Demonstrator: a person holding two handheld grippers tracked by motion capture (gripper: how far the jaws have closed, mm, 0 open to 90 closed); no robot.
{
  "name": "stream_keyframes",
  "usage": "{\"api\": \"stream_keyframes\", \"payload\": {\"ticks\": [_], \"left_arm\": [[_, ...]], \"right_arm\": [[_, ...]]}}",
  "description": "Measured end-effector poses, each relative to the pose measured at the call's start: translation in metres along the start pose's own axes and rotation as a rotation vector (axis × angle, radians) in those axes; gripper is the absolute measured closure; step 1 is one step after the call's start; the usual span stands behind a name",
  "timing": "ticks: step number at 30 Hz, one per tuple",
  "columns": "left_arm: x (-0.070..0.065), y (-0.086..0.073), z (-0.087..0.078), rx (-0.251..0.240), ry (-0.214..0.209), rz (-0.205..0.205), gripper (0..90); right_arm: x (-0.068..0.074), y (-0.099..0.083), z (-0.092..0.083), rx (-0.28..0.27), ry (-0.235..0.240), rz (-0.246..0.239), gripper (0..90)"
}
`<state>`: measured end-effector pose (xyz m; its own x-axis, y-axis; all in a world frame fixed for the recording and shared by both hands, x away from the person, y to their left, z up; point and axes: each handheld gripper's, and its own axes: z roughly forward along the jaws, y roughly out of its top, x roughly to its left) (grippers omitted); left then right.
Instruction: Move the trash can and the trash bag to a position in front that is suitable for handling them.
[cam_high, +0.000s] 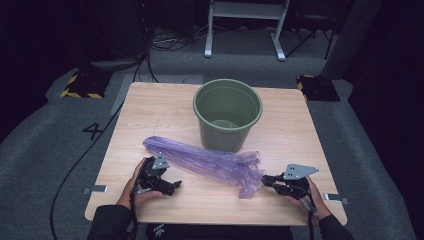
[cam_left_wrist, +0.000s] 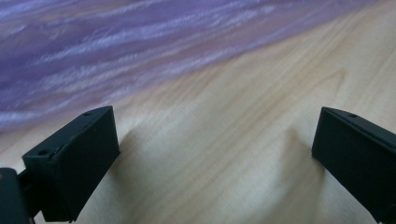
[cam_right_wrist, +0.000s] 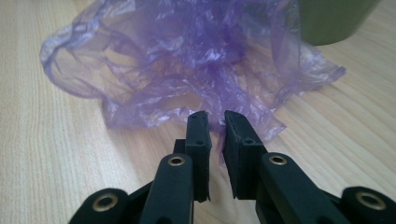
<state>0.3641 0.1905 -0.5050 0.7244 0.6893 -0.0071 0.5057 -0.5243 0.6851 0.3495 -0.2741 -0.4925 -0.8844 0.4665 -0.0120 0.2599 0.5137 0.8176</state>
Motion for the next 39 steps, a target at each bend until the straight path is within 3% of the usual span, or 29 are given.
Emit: {"api": "stream_keyframes", "payload": {"ticks": [6,15,23,28,32,36,39], "left_arm": [[0.008,0.009,0.008,-0.003,0.008,-0.011,0.1],[0.017,0.019,0.017,-0.002,0.019,-0.016,0.4],[0.033,0.026,0.024,-0.011,0.059,-0.051,2.5],[0.039,0.027,0.023,-0.025,0.08,-0.086,7.2],[0.034,0.024,0.018,-0.033,0.056,-0.054,17.7],[0.025,0.024,0.015,-0.013,0.027,-0.011,16.1],[0.014,0.026,0.008,-0.053,0.009,0.017,16.4]], "right_arm": [[0.005,0.002,0.006,-0.017,-0.011,-0.016,82.4],[0.012,0.008,0.013,-0.024,0.018,-0.03,85.1],[0.029,0.02,0.036,0.007,0.058,-0.087,88.0],[0.039,0.026,0.049,0.006,0.085,-0.094,88.1],[0.049,0.029,0.054,0.009,0.1,-0.111,86.9],[0.054,0.03,0.054,-0.004,0.105,-0.111,86.1],[0.055,0.031,0.054,-0.002,0.111,-0.116,83.1]]}}
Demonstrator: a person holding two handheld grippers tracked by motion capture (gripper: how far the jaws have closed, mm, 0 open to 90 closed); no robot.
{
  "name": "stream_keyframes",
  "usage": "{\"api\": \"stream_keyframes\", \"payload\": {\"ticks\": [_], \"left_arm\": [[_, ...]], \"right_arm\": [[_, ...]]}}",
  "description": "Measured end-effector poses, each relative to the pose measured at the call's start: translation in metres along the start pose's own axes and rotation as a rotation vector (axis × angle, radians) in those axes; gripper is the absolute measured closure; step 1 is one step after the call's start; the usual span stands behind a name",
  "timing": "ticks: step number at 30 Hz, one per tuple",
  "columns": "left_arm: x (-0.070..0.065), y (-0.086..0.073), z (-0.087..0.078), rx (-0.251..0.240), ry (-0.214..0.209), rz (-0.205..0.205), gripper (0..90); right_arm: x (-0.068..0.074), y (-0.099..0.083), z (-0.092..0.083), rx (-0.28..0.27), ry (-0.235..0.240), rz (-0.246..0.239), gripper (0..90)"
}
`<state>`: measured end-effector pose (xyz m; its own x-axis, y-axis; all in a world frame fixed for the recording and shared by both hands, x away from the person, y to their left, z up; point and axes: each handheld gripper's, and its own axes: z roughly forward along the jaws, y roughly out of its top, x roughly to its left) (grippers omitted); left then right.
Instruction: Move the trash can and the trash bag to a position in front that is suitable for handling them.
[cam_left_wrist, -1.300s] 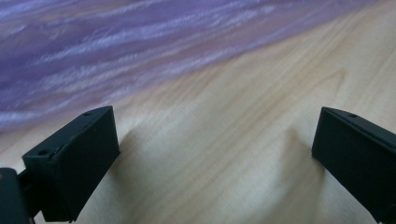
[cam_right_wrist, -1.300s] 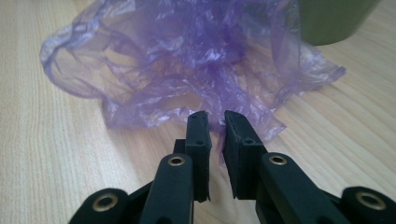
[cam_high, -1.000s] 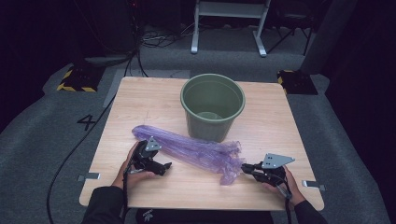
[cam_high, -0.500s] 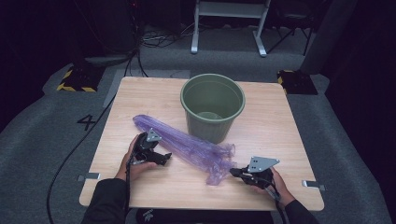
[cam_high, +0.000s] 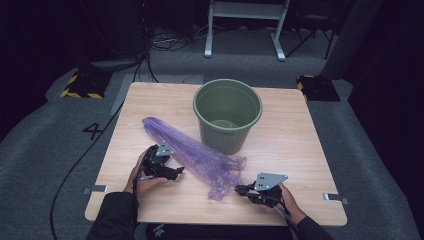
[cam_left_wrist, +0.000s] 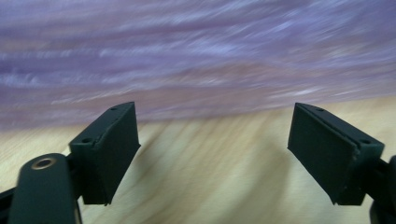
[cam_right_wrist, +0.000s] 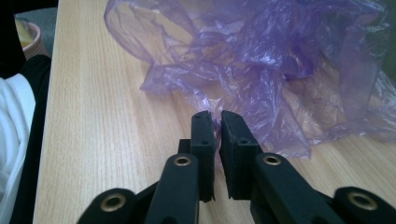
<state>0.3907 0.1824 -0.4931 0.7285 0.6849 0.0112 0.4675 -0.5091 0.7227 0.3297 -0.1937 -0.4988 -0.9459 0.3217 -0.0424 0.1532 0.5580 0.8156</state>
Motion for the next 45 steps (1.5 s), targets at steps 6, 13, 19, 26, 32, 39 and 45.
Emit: {"api": "stream_keyframes", "payload": {"ticks": [6,13,19,26,32,39,45], "left_arm": [[-0.019,0.007,-0.01,-0.05,-0.007,0.064,16.5],[-0.039,0.024,-0.006,-0.109,-0.028,0.116,15.9],[-0.042,0.032,0.006,-0.104,-0.048,0.135,15.9],[-0.041,0.03,0.026,-0.015,-0.102,0.138,25.1],[-0.041,0.03,0.033,-0.007,-0.118,0.134,37.8],[-0.048,0.035,0.042,0.001,-0.149,0.125,43.5],[-0.063,0.042,0.051,0.0,-0.174,0.155,44.6]], "right_arm": [[-0.004,-0.004,-0.007,0.002,-0.029,0.014,68.8],[-0.02,-0.021,-0.036,0.008,-0.075,0.082,46.8],[-0.039,-0.034,-0.054,-0.026,-0.156,0.171,39.9],[-0.047,-0.035,-0.06,-0.058,-0.196,0.224,33.4],[-0.043,-0.027,-0.058,-0.07,-0.206,0.203,29.7],[-0.04,-0.018,-0.057,-0.095,-0.199,0.197,27.7],[-0.039,-0.005,-0.047,-0.095,-0.192,0.18,23.6]]}}
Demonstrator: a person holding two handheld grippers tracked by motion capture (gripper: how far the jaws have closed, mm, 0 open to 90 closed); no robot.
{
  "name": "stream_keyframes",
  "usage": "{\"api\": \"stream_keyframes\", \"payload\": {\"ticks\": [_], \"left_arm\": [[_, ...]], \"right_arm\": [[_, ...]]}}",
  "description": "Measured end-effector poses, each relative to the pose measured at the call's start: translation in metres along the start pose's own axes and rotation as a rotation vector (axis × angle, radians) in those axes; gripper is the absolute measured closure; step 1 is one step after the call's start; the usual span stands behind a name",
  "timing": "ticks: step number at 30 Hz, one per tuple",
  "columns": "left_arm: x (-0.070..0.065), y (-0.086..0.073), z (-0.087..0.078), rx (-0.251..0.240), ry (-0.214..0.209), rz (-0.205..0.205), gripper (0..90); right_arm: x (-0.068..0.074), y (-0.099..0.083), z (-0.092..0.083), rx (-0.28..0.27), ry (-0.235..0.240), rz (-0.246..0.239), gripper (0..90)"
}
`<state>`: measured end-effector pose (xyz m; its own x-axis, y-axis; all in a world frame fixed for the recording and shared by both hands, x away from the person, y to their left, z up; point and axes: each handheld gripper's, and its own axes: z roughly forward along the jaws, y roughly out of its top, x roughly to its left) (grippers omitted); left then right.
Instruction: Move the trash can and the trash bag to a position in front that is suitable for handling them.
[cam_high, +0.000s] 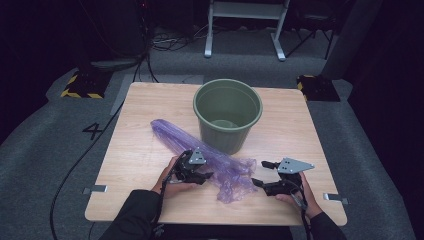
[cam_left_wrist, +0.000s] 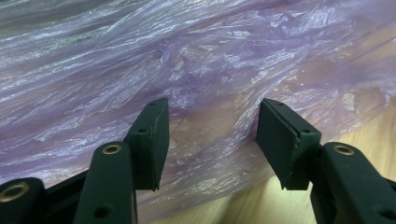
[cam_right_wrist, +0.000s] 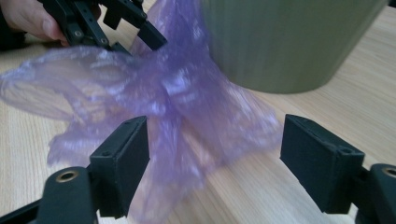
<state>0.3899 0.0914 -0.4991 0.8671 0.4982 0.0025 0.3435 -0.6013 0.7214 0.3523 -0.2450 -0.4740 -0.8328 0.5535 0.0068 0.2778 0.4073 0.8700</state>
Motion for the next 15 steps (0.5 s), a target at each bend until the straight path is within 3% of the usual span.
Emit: {"api": "stream_keyframes", "payload": {"ticks": [11,15], "left_arm": [[-0.018,0.016,0.017,-0.004,-0.013,0.011,44.0],[-0.029,0.025,0.027,-0.01,-0.013,0.018,42.0]], "right_arm": [[0.008,0.01,0.005,0.008,0.031,-0.023,18.8],[0.01,0.006,0.017,0.077,0.043,-0.025,17.6]]}}
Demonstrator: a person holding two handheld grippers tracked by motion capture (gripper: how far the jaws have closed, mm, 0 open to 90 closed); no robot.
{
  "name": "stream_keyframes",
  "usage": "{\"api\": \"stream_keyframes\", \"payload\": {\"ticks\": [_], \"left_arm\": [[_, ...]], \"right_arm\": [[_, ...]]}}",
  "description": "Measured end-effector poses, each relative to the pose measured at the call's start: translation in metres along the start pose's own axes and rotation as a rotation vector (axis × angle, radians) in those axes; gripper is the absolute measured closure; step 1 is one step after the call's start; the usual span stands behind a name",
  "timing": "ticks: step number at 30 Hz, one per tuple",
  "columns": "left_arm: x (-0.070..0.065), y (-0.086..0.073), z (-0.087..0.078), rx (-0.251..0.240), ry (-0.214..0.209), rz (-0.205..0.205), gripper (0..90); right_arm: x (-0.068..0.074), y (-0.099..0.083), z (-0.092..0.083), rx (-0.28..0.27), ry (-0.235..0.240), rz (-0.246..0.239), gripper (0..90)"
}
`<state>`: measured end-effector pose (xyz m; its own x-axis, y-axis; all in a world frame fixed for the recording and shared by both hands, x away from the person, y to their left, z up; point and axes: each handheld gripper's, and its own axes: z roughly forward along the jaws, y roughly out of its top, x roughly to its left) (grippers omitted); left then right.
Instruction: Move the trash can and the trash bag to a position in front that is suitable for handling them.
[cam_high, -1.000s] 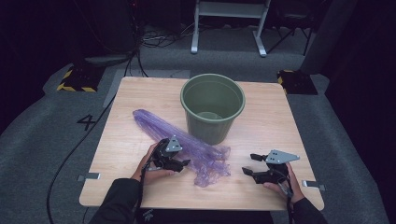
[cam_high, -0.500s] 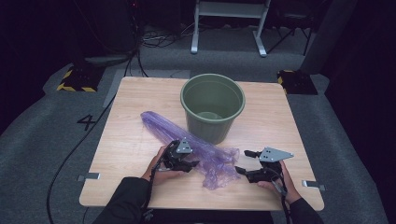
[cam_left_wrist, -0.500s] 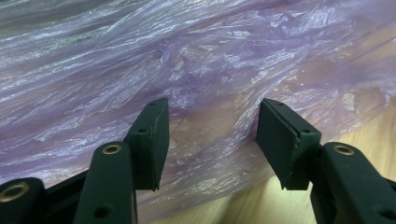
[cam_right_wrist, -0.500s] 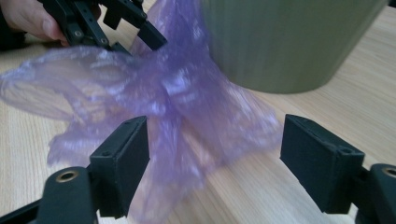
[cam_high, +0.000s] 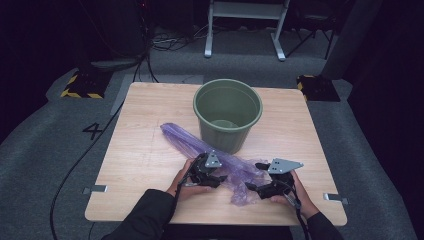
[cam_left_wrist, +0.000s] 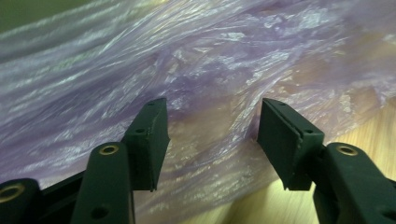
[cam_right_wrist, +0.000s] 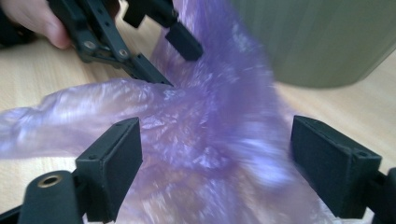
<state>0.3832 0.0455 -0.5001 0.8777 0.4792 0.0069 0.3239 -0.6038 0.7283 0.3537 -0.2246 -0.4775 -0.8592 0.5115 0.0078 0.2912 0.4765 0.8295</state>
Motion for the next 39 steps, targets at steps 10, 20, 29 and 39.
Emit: {"api": "stream_keyframes", "payload": {"ticks": [10,20,29,39], "left_arm": [[-0.006,0.006,-0.007,-0.024,0.008,0.001,17.3],[0.025,-0.018,-0.07,-0.066,0.121,-0.05,15.8],[0.064,-0.053,-0.113,-0.084,0.213,-0.152,15.7],[0.084,-0.068,-0.104,-0.021,0.139,-0.215,25.3]], "right_arm": [[-0.008,-0.012,0.016,0.087,-0.033,0.019,45.7],[-0.034,-0.022,-0.006,0.084,-0.109,0.023,67.8],[-0.065,-0.029,-0.024,0.082,-0.19,0.047,50.7],[-0.076,-0.019,-0.057,0.004,-0.266,0.113,24.0]]}}
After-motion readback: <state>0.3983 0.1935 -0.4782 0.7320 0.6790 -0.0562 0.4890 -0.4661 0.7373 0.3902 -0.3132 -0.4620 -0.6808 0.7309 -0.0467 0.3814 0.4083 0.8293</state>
